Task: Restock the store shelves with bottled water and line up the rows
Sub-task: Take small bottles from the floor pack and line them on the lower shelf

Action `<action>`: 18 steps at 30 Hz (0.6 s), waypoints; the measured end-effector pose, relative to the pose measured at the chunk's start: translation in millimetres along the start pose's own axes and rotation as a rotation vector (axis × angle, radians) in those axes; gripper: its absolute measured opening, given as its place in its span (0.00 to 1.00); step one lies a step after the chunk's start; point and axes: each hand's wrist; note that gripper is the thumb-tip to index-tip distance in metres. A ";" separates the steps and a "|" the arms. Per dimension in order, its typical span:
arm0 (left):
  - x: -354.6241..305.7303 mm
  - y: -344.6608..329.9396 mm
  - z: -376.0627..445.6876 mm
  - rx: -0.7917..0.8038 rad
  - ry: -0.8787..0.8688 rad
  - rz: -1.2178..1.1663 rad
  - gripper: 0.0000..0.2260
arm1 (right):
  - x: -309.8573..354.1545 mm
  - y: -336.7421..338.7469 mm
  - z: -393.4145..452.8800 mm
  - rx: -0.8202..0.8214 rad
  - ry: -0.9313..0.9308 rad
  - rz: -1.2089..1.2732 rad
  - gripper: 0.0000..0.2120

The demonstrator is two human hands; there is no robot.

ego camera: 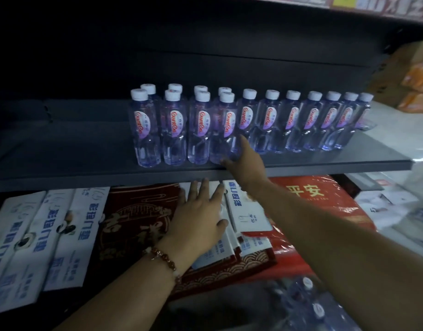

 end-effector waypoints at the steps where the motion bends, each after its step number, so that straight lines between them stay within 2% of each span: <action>1: -6.3 -5.0 1.1 0.013 -0.017 0.004 0.36 | -8.8 10.0 -10.8 0.032 0.021 -0.081 0.34; 4: -30.1 -26.0 2.6 0.056 -0.085 0.024 0.36 | -54.5 34.7 -47.7 0.092 0.106 -0.370 0.34; 6: -49.5 -44.0 3.4 0.096 -0.127 0.033 0.34 | -93.4 47.9 -76.3 0.124 0.093 -0.469 0.33; 13: -122.4 -116.3 7.5 0.231 -0.311 0.100 0.33 | -238.2 79.7 -186.1 0.309 -0.299 -0.614 0.32; 18: -165.5 -173.8 15.4 0.327 -0.435 0.179 0.30 | -299.2 64.7 -247.4 0.335 -0.507 -0.605 0.25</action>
Point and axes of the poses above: each hand's wrist, its own z-axis towards the middle knuckle, its own y-axis out of the back of the hand, x = y × z, and after that the axes turned 7 degrees about -z, right-handed
